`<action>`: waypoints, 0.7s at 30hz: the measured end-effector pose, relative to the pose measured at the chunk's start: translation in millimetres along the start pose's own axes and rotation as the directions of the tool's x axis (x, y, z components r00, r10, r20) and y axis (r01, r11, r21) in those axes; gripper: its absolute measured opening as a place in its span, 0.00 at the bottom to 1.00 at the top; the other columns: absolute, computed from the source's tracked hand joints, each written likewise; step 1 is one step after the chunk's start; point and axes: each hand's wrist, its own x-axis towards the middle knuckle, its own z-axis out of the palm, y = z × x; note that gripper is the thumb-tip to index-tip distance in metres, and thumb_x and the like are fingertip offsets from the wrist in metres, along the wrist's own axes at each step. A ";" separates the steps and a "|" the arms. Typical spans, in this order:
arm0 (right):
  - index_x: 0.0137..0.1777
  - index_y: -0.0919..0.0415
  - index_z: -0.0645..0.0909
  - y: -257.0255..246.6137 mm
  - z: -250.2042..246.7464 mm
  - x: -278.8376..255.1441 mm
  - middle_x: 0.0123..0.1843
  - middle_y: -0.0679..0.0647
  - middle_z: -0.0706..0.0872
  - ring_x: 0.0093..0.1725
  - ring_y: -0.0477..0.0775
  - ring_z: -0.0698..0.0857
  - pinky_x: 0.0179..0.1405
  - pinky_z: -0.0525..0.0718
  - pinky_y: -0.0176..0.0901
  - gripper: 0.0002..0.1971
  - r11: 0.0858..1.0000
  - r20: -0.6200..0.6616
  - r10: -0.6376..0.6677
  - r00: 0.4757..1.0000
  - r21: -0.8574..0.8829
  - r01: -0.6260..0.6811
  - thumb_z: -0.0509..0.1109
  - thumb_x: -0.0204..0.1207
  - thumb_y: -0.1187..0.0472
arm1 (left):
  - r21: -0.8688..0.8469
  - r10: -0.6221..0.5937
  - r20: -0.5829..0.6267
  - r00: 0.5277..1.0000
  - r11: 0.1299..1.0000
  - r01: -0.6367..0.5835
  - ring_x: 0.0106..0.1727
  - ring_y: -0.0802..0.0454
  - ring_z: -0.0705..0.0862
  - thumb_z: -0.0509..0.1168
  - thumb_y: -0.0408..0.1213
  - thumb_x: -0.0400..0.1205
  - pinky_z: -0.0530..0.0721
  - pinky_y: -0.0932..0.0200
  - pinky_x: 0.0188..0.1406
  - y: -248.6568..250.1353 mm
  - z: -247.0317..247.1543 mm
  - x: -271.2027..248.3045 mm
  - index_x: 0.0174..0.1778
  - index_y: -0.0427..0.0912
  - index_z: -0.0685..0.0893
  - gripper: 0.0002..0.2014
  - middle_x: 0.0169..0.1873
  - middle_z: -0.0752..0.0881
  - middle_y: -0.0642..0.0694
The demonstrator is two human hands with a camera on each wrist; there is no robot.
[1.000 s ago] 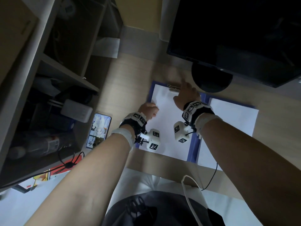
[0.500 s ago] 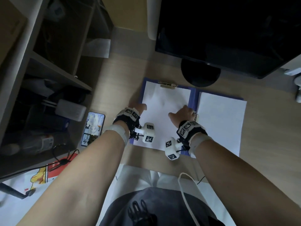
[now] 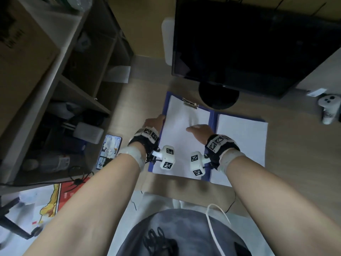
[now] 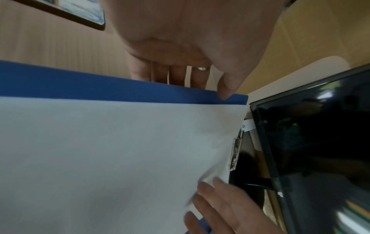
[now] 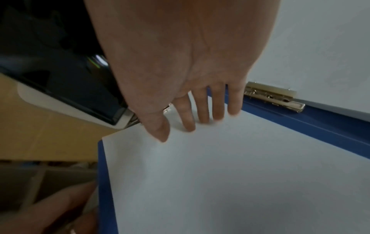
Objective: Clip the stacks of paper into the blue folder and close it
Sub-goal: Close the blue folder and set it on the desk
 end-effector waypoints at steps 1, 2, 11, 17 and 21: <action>0.70 0.61 0.81 -2.0 -5.4 -6.0 0.53 0.56 0.86 0.62 0.62 0.84 0.62 0.80 0.49 0.25 0.990 0.033 -0.007 0.999 0.138 0.003 0.68 0.79 0.46 | -0.060 -0.013 0.002 1.000 0.998 0.013 0.62 0.38 0.84 0.59 0.58 0.80 0.79 0.48 0.67 5.3 0.2 -10.8 0.61 0.35 0.83 0.29 0.59 0.85 0.35; 0.68 0.61 0.81 -3.5 -11.4 -11.6 0.52 0.56 0.84 0.63 0.62 0.84 0.64 0.81 0.52 0.25 0.969 0.068 -0.010 0.998 0.246 -0.007 0.69 0.79 0.44 | -0.117 -0.026 -0.001 1.000 0.993 0.025 0.59 0.38 0.85 0.61 0.61 0.76 0.80 0.45 0.67 8.8 2.2 -15.5 0.53 0.36 0.85 0.29 0.54 0.87 0.36; 0.77 0.52 0.73 32.8 -79.5 -63.0 0.72 0.52 0.78 0.67 0.60 0.83 0.65 0.84 0.61 0.38 0.845 0.124 -0.123 0.985 0.534 0.038 0.67 0.73 0.31 | -0.228 0.149 0.312 0.938 0.971 -0.079 0.41 0.43 0.91 0.67 0.60 0.74 0.90 0.52 0.40 60.1 63.0 -78.4 0.51 0.34 0.89 0.29 0.47 0.92 0.37; 0.64 0.54 0.85 79.9 -125.4 -79.7 0.57 0.52 0.90 0.52 0.55 0.88 0.47 0.87 0.47 0.26 0.777 -0.026 -0.084 0.996 0.624 0.082 0.69 0.75 0.36 | -0.078 0.087 0.543 0.835 0.996 -0.053 0.50 0.50 0.84 0.57 0.48 0.84 0.82 0.58 0.45 66.8 125.6 -82.6 0.62 0.41 0.85 0.19 0.48 0.88 0.47; 0.58 0.61 0.86 114.1 -145.2 -78.4 0.44 0.54 0.89 0.41 0.53 0.87 0.40 0.85 0.42 0.12 0.751 -0.270 0.049 0.962 0.644 0.143 0.66 0.81 0.56 | 0.064 0.090 0.511 0.855 0.988 -0.142 0.54 0.50 0.82 0.64 0.44 0.81 0.78 0.58 0.43 65.0 154.7 -73.0 0.62 0.40 0.84 0.18 0.52 0.85 0.48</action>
